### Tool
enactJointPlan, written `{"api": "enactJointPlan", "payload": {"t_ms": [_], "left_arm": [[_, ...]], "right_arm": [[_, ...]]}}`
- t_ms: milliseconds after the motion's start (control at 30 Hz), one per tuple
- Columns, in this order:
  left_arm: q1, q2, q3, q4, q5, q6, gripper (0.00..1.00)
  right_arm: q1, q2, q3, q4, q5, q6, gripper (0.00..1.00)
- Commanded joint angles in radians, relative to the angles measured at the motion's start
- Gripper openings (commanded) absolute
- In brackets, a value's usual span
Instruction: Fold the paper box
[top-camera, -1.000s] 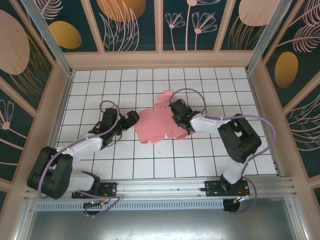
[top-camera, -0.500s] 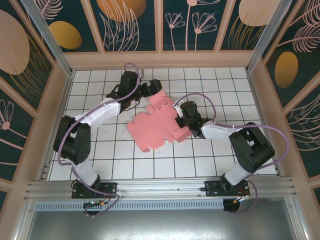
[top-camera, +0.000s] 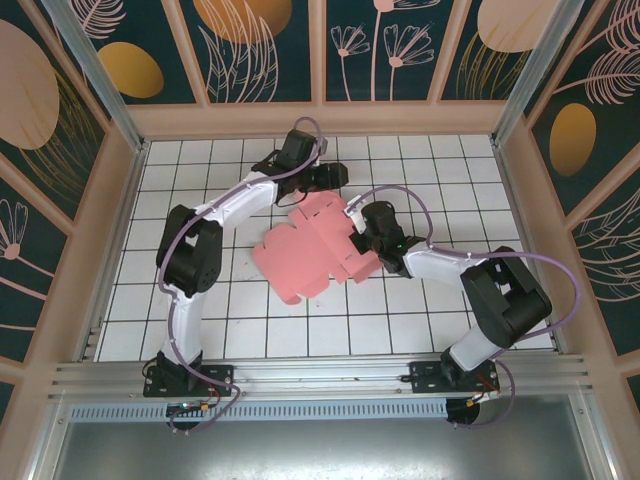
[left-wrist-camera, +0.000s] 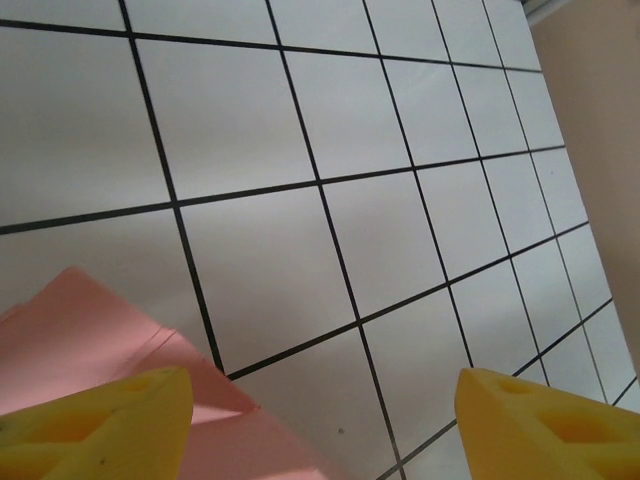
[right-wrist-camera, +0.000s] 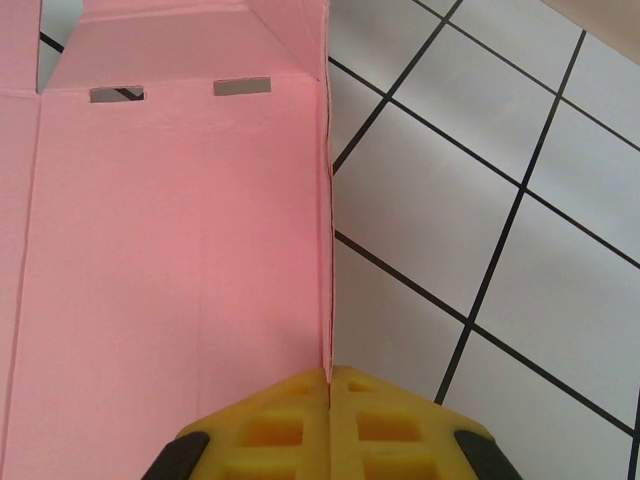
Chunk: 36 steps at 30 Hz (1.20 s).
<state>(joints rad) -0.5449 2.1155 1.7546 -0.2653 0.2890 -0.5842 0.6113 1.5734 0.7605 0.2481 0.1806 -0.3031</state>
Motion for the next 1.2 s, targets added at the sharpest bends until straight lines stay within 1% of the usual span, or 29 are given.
{"api": "enactJointPlan", "payload": {"t_ms": [0,67,167,233,300,533,600,633,700,733,800,967,1000,1067,1100,1167], "left_arm": [[-0.007,0.053,0.075,-0.087,0.029,0.057,0.69],[-0.014,0.082,0.112,-0.128,0.048,0.073,0.66],[-0.033,0.100,0.139,-0.183,0.037,0.084,0.65],[-0.041,0.100,0.130,-0.191,0.030,0.057,0.63],[-0.043,0.106,0.130,-0.206,0.029,0.016,0.59],[-0.078,0.095,0.141,-0.244,-0.057,-0.045,0.49],[-0.083,0.094,0.141,-0.245,-0.067,-0.072,0.45],[-0.084,0.097,0.142,-0.244,-0.061,-0.082,0.41],[-0.084,0.102,0.142,-0.241,-0.055,-0.100,0.38],[-0.085,0.104,0.139,-0.237,-0.052,-0.103,0.34],[-0.086,0.108,0.138,-0.236,-0.047,-0.109,0.31],[-0.087,0.103,0.136,-0.229,-0.042,-0.116,0.09],[-0.087,0.102,0.135,-0.228,-0.042,-0.115,0.07],[-0.087,0.101,0.132,-0.226,-0.041,-0.117,0.07],[-0.088,0.100,0.129,-0.223,-0.040,-0.118,0.10],[-0.087,0.094,0.118,-0.208,-0.036,-0.124,0.29]], "right_arm": [[0.002,-0.023,-0.008,0.015,-0.018,-0.005,0.00],[0.002,-0.021,-0.006,0.012,-0.018,-0.004,0.00],[0.002,-0.016,-0.001,0.010,-0.008,-0.004,0.00],[0.001,-0.013,0.003,0.008,0.000,-0.006,0.00],[0.002,-0.005,0.011,0.006,0.005,-0.006,0.00],[0.005,0.031,0.040,-0.001,0.020,-0.005,0.00],[0.007,0.037,0.043,-0.001,0.026,-0.007,0.00],[0.009,0.041,0.045,-0.001,0.028,-0.009,0.00],[0.013,0.045,0.048,-0.001,0.034,-0.010,0.00],[0.015,0.046,0.048,-0.001,0.036,-0.010,0.00],[0.018,0.048,0.047,-0.001,0.040,-0.010,0.00],[0.020,0.043,0.040,0.000,0.043,-0.009,0.00],[0.020,0.043,0.040,0.000,0.043,-0.011,0.00],[0.021,0.040,0.040,0.000,0.043,-0.009,0.00],[0.020,0.041,0.040,0.001,0.046,-0.009,0.00],[0.022,0.040,0.039,0.002,0.044,-0.007,0.00]]}}
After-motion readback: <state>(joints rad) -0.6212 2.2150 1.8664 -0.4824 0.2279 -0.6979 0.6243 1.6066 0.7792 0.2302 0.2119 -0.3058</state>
